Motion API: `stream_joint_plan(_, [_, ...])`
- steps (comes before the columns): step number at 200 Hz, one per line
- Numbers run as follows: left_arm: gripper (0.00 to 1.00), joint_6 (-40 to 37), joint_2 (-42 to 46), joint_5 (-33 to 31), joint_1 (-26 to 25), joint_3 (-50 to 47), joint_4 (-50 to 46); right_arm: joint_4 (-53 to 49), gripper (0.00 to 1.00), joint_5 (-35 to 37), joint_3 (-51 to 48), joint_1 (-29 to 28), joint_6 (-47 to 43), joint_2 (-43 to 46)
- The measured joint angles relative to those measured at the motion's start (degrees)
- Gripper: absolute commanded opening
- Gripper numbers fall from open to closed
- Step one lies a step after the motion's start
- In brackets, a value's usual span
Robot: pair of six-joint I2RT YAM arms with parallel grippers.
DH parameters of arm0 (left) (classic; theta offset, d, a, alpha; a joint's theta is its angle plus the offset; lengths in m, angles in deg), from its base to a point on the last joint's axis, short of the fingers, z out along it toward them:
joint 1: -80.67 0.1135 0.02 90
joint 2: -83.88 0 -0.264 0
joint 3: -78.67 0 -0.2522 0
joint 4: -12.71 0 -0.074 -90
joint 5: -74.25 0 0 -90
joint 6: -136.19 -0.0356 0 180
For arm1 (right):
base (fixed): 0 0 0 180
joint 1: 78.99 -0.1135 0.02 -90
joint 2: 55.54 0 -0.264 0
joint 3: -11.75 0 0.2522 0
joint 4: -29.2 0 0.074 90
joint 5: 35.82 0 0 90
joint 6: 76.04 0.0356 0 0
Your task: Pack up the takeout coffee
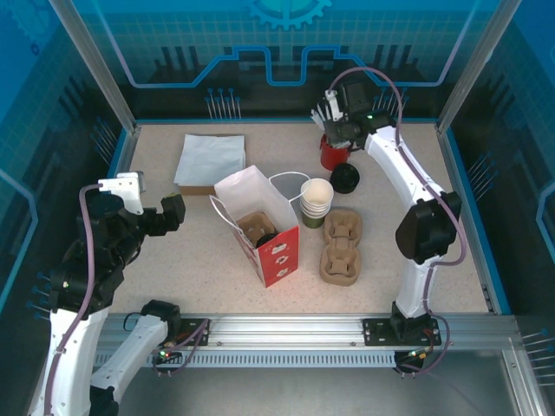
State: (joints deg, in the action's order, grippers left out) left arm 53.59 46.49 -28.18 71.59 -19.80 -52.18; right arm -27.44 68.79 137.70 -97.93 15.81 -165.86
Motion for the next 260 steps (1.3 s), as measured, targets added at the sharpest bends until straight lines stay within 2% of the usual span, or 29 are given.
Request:
stream_joint_plan(70, [0.99, 0.07, -0.04, 0.02, 0.0, 0.0, 0.02, -9.27, 0.04, 0.0, 2.16, 0.0, 2.23, 5.42])
stream_joint_plan(123, [0.99, 0.17, -0.04, 0.09, 0.0, -0.11, 0.2, -16.92, 0.04, -2.08, 2.38, 0.0, 4.83, 14.78])
stream_joint_plan(176, [0.99, 0.22, 0.0, 0.28, 0.0, -1.11, 0.66, -23.19, 0.04, -12.98, 3.74, 0.0, 7.23, 25.62])
stream_joint_plan(260, [0.99, 1.73, 0.0, 1.29, 0.0, -2.1, 2.58, -28.68, 0.03, -29.88, 4.24, -1.2, 12.9, 35.91])
